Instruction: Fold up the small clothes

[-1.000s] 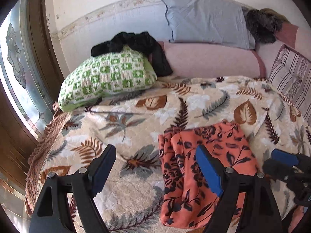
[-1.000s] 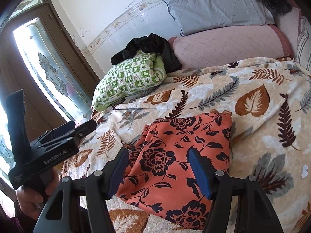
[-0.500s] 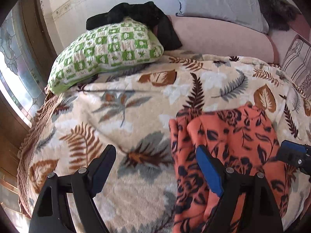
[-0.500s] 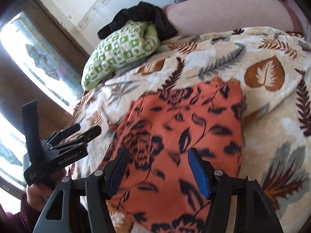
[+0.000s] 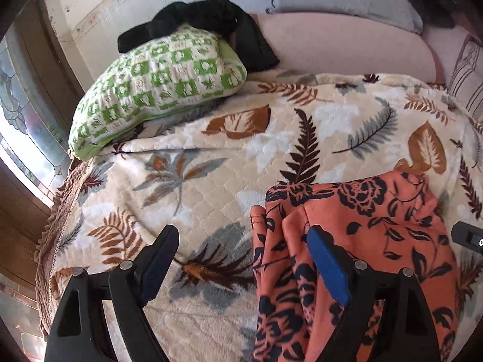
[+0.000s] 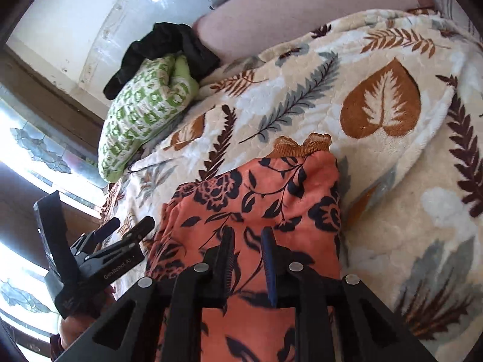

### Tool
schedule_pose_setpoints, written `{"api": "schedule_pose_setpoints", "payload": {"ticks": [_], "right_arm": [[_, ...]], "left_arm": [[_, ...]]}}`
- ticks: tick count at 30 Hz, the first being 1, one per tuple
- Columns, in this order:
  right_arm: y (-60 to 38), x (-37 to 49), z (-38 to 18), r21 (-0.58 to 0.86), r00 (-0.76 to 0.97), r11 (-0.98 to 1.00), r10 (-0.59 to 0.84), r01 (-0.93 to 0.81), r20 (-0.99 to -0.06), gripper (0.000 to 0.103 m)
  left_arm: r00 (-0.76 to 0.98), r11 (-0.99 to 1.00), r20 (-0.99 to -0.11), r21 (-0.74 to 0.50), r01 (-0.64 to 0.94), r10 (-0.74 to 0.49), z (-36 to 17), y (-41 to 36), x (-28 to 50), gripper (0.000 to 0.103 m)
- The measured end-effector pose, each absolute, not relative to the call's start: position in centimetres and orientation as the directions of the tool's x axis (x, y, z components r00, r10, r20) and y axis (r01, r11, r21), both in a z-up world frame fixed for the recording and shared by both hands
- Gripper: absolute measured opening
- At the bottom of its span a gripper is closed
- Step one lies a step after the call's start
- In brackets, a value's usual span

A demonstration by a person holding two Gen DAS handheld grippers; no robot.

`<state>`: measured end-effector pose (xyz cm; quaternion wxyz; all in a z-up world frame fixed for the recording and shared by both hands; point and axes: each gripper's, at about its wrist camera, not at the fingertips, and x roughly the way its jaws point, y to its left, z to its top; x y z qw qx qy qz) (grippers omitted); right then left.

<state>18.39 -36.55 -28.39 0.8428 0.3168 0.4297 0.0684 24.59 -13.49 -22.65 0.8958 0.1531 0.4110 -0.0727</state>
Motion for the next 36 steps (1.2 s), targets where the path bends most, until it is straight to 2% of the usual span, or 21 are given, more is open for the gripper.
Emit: {"api": "schedule_pose_setpoints", "payload": {"ticks": [2, 3, 4, 5, 6, 12, 18, 28, 36], "right_arm": [[-36.2, 15.8, -26.9, 0.579, 0.642, 0.804, 0.374, 0.135, -0.669, 0.024], [-36.0, 14.4, -26.2, 0.574, 0.653, 0.809, 0.367, 0.127, -0.663, 0.038], [-35.8, 13.2, -25.5, 0.57, 0.665, 0.812, 0.357, 0.126, -0.656, 0.068], [-35.7, 11.9, -24.8, 0.573, 0.685, 0.81, 0.347, 0.125, -0.641, 0.079], [-35.6, 10.6, -24.1, 0.575, 0.712, 0.809, 0.335, 0.118, -0.617, 0.084], [-34.3, 6.0, -20.1, 0.543, 0.752, 0.836, 0.304, 0.084, -0.584, 0.084], [-31.9, 3.0, -16.9, 0.444, 0.778, 0.891, 0.215, 0.092, -0.591, 0.084], [-29.5, 0.9, -15.3, 0.367, 0.8, 0.918, 0.105, 0.151, -0.591, 0.084], [-27.9, 0.1, -13.6, 0.342, 0.828, 0.929, 0.075, 0.145, -0.556, 0.084]], "left_arm": [[0.69, 0.944, -0.724, 0.208, 0.256, -0.028, -20.2, -13.1, 22.1, 0.088], [0.706, 0.946, -0.706, 0.198, 0.256, -0.043, -19.1, -12.9, 20.9, 0.088], [0.723, 0.949, -0.689, 0.191, 0.253, -0.054, -18.0, -12.7, 19.8, 0.088], [0.738, 0.951, -0.672, 0.183, 0.251, -0.066, -16.9, -12.4, 18.9, 0.088], [0.75, 0.952, -0.657, 0.175, 0.251, -0.077, -16.0, -12.2, 18.0, 0.088], [0.794, 0.958, -0.595, 0.137, 0.25, -0.122, -11.9, -11.1, 13.4, 0.088], [0.802, 0.964, -0.582, 0.116, 0.241, -0.131, -10.2, -10.0, 10.4, 0.09], [0.806, 0.968, -0.576, 0.093, 0.231, -0.137, -9.3, -8.0, 7.4, 0.091], [0.829, 0.975, -0.544, 0.079, 0.207, -0.132, -7.4, -6.5, 5.3, 0.099]]}}
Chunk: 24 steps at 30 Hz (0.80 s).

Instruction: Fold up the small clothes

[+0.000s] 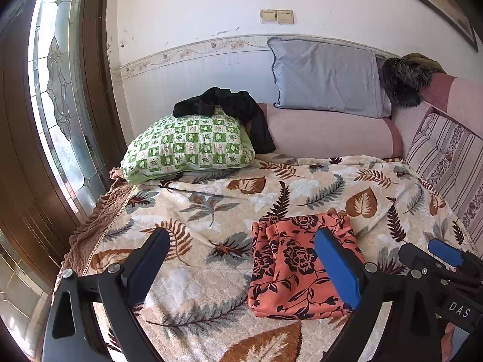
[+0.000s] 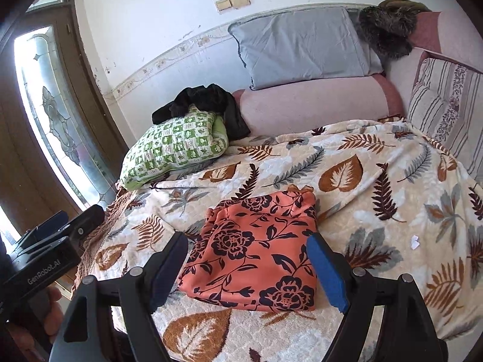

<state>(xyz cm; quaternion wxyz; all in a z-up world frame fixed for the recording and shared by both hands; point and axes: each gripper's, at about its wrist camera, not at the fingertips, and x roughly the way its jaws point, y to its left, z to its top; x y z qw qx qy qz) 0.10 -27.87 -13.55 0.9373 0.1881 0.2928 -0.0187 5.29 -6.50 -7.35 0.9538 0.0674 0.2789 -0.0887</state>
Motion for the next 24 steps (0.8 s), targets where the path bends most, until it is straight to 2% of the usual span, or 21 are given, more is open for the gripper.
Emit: {"api": "schedule_pose_setpoints", "payload": {"ticks": [5, 9, 14, 24], "right_arm": [[-27.5, -1.1, -11.8, 0.316, 0.85, 0.938, 0.044, 0.146, -0.525, 0.084], [-27.5, -2.3, -10.6, 0.314, 0.864, 0.939, 0.036, 0.143, -0.502, 0.084], [-27.5, -4.0, -9.0, 0.311, 0.886, 0.941, 0.023, 0.137, -0.463, 0.084], [-27.5, -7.8, -5.4, 0.302, 0.932, 0.946, -0.001, 0.119, -0.362, 0.084]], "left_arm": [[0.846, 0.982, -0.519, 0.059, 0.18, -0.124, -5.7, -5.7, 3.9, 0.101], [0.838, 0.988, -0.535, 0.041, 0.149, -0.104, -4.4, -5.3, 3.1, 0.101], [0.858, 0.988, -0.496, 0.007, 0.157, -0.132, -2.4, -4.6, 1.1, 0.101], [0.902, 0.979, -0.418, 0.111, 0.171, -0.111, 1.5, -5.2, -2.7, 0.101]]}}
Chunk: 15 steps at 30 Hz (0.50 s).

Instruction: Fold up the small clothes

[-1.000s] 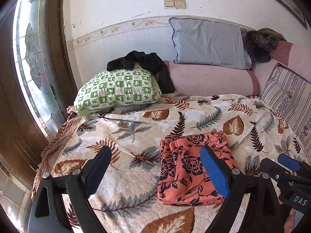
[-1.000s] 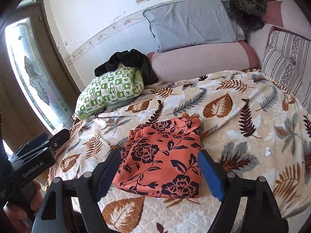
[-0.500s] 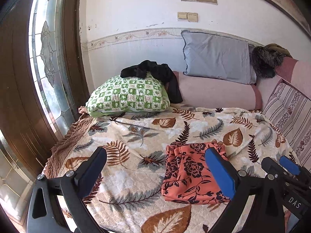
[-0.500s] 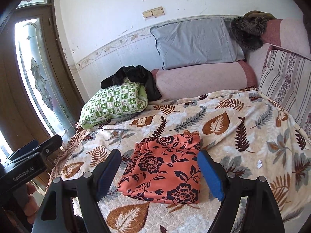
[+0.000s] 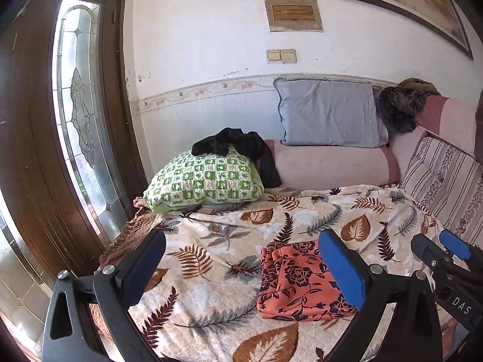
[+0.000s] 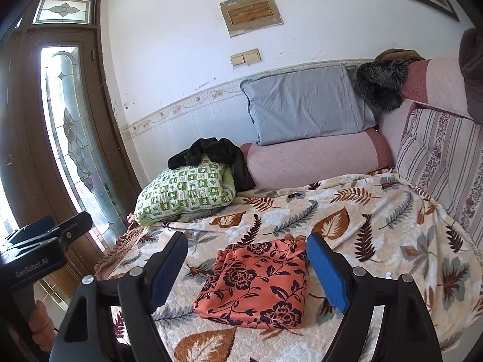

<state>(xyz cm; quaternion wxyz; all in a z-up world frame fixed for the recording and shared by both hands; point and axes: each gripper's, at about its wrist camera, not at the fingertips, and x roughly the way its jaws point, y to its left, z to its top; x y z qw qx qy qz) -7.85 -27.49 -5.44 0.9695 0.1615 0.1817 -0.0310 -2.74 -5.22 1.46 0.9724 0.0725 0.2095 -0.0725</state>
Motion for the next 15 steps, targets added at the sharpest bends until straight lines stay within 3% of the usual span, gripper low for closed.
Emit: {"api": "schedule_pose_setpoints", "payload": {"ticks": [15], "right_arm": [[-26.4, -15.0, 0.7, 0.264, 0.986, 0.961, -0.036, 0.079, -0.163, 0.084]], "left_arm": [[0.943, 0.975, -0.29, 0.095, 0.201, -0.167, 7.2, -4.8, -9.1, 0.101]]}}
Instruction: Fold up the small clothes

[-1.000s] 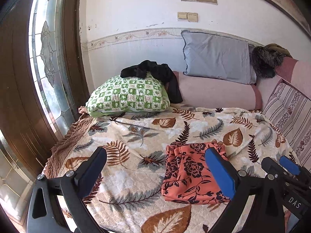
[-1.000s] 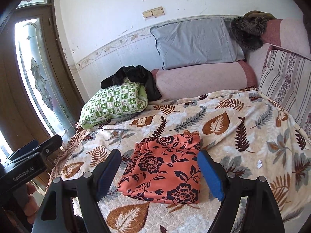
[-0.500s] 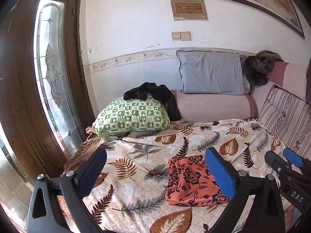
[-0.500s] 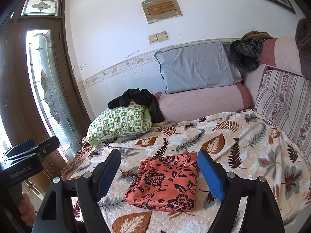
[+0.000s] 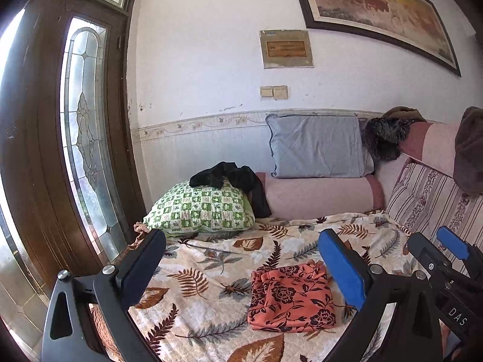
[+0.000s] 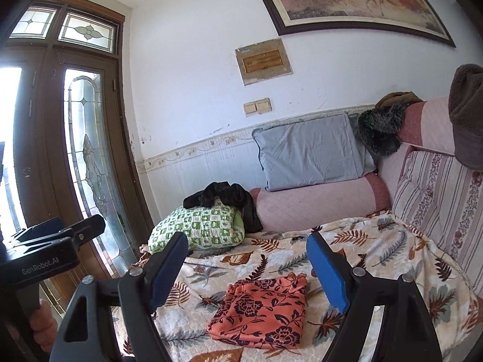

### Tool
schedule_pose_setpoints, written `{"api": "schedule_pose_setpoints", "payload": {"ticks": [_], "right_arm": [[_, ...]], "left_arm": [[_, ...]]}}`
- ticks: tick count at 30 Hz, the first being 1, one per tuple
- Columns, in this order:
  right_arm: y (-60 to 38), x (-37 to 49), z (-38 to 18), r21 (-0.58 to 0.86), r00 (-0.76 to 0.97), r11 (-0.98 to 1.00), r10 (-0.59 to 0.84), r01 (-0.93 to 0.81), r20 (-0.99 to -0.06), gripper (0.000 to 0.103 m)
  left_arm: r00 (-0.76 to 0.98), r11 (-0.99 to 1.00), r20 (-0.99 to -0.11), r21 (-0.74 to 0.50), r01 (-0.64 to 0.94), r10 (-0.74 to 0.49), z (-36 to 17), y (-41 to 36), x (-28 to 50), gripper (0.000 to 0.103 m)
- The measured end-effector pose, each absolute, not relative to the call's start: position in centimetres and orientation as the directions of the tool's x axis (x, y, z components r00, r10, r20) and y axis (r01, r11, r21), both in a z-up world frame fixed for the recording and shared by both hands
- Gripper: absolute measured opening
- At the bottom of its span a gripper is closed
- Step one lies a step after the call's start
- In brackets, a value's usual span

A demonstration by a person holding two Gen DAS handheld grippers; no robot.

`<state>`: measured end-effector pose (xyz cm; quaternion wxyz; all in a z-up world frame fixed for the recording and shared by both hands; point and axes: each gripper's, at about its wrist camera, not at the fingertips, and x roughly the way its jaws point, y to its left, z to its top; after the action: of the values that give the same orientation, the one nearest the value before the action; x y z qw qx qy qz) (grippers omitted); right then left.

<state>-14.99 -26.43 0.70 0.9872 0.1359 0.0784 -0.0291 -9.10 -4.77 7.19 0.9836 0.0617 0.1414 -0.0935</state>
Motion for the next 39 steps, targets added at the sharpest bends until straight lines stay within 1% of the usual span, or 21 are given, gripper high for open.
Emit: {"api": "schedule_pose_setpoints", "payload": {"ticks": [5, 9, 13, 26, 31, 39], "right_arm": [[-25.8, -16.4, 2.2, 0.239, 0.993, 0.969, -0.042, 0.068, -0.112, 0.084], [-25.5, -16.6, 3.1, 0.222, 0.995, 0.973, -0.05, 0.068, -0.085, 0.084], [-25.4, -15.9, 3.4, 0.21, 0.996, 0.976, -0.044, 0.059, -0.078, 0.084], [-25.3, -11.2, 2.6, 0.199, 0.993, 0.979, -0.023, 0.045, -0.113, 0.084], [-24.7, -9.8, 2.0, 0.192, 0.991, 0.981, -0.014, 0.04, -0.131, 0.084], [-23.4, -7.4, 1.1, 0.182, 0.986, 0.983, 0.008, 0.022, -0.164, 0.084]], "left_arm": [[0.953, 0.968, -0.25, 0.14, 0.21, -0.17, 8.6, -5.5, -10.3, 0.101], [0.956, 0.966, -0.232, 0.139, 0.218, -0.183, 9.6, -5.6, -10.5, 0.103], [0.957, 0.969, -0.225, 0.127, 0.214, -0.182, 10.1, -5.6, -9.7, 0.103], [0.959, 0.974, -0.235, 0.12, 0.191, -0.159, 9.7, -5.3, -6.0, 0.103], [0.963, 0.981, -0.237, 0.11, 0.157, -0.127, 9.2, -4.4, -4.6, 0.103], [0.958, 0.986, -0.259, 0.079, 0.149, -0.124, 8.2, -2.6, -2.4, 0.103]]}}
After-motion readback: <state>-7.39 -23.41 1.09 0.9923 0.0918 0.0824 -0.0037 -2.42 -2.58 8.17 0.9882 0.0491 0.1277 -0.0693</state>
